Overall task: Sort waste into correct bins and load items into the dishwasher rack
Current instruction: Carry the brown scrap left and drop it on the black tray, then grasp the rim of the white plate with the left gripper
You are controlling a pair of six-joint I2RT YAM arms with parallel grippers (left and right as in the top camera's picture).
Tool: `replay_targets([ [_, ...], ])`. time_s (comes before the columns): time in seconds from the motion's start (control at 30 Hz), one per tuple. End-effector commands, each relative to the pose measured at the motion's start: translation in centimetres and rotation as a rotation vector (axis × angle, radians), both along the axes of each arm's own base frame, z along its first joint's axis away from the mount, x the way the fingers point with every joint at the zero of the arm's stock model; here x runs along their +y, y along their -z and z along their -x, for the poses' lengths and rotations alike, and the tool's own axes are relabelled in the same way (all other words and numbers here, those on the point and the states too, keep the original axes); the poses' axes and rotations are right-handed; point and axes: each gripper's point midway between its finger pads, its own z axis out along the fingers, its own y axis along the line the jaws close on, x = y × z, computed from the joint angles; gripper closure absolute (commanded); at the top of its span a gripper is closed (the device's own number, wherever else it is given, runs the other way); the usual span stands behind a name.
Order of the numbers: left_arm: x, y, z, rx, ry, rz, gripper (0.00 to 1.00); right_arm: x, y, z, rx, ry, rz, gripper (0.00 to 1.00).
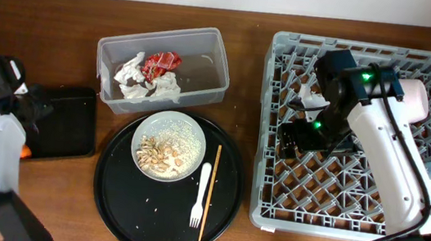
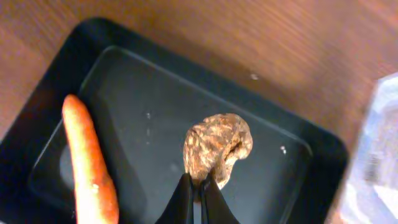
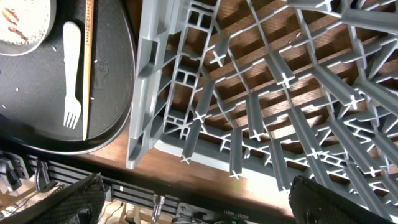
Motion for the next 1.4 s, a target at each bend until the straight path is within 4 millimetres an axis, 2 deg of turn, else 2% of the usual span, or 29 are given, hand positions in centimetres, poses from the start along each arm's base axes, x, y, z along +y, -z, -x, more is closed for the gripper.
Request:
replay_targets([
  [0.0,2.4,2.8,-0.1,0.030,-0.051,0.019,1.00,0.1,-0.2,0.3,0.002,-0.010,0.001,0.02],
  [0.07,3.6,3.9,0.0,0.033,-0.077,0.021,0.99,0.1,-0.2,0.4,0.004,-0.010,0.002,0.02],
  [0.1,4.1,4.0,0.2,0.031,-0.089,0.021,0.95,0.1,-0.2,0.4,0.004,-0.010,0.002,0.02],
  [0.13,4.2,3.8,0.1,0.023,-0.089,0.016,0.86,0.1,-0.2,0.4,0.004,-0.010,0.001,0.02],
  [0.17,4.2,3.8,0.0,0.020,-0.089,0.015,0.67,0.1,-0.2,0.4,0.006,-0.010,0.002,0.02],
  [0.23,4.1,3.8,0.0,0.019,-0.086,0.019,0.46,0.1,-0.2,0.4,0.006,-0.010,0.002,0.02],
  [0.3,3.0,3.3,-0.7,-0.021,-0.043,0.069,0.17,0.1,-0.2,0.4,0.006,-0.010,0.002,0.02],
  [0.33,2.5,2.5,-0.9,-0.045,-0.027,0.082,0.08,0.1,-0.2,0.4,0.006,-0.010,0.002,0.02],
  [0.4,1.5,0.5,-1.1,-0.085,0.003,0.088,0.01,0.1,-0.2,0.4,0.006,-0.010,0.002,0.02],
  [0.47,-0.1,-0.9,-1.4,-0.097,0.040,0.081,0.01,0.1,-0.2,0.4,0.007,-0.008,0.002,0.02],
  [0.53,-3.6,-1.8,-2.0,-0.090,0.120,0.086,0.01,0.1,-0.2,0.4,0.008,0.002,0.003,0.02],
  [0.63,-10.8,-1.2,-1.2,0.014,0.276,0.137,0.01,0.1,-0.2,0.4,0.007,0.002,0.004,0.02],
  [0.73,-20.2,0.4,1.2,0.173,0.458,0.205,0.01,0.1,-0.2,0.3,0.003,0.002,0.003,0.02],
  [0.83,-28.2,0.6,2.9,0.225,0.673,0.157,0.00,0.1,-0.2,0.3,0.003,0.002,0.003,0.02],
  [0.93,-35.2,0.6,3.8,0.184,0.824,0.112,0.01,0.1,-0.2,0.3,0.003,0.002,0.002,0.02],
  [1.0,-37.8,1.4,3.8,0.170,0.881,0.122,0.01,0.1,-0.2,0.3,0.004,0.005,0.003,0.02],
  [1.03,-39.9,2.2,4.1,0.174,0.933,0.170,0.01,0.1,-0.2,0.3,0.004,0.005,0.003,0.01],
  [1.1,-42.1,3.6,4.3,0.186,0.962,0.254,0.07,0.1,-0.2,0.3,0.004,0.005,0.003,0.02],
  [1.17,-42.7,4.9,3.6,0.186,0.943,0.272,0.18,0.1,-0.2,0.3,0.004,0.004,0.003,0.02],
  [1.23,-43.1,5.5,2.9,0.172,0.938,0.277,0.19,0.1,-0.2,0.3,0.004,0.004,0.003,0.02],
  [1.37,-43.2,6.5,3.4,0.213,0.812,0.358,0.21,0.1,-0.2,0.3,0.004,0.004,0.003,0.01],
])
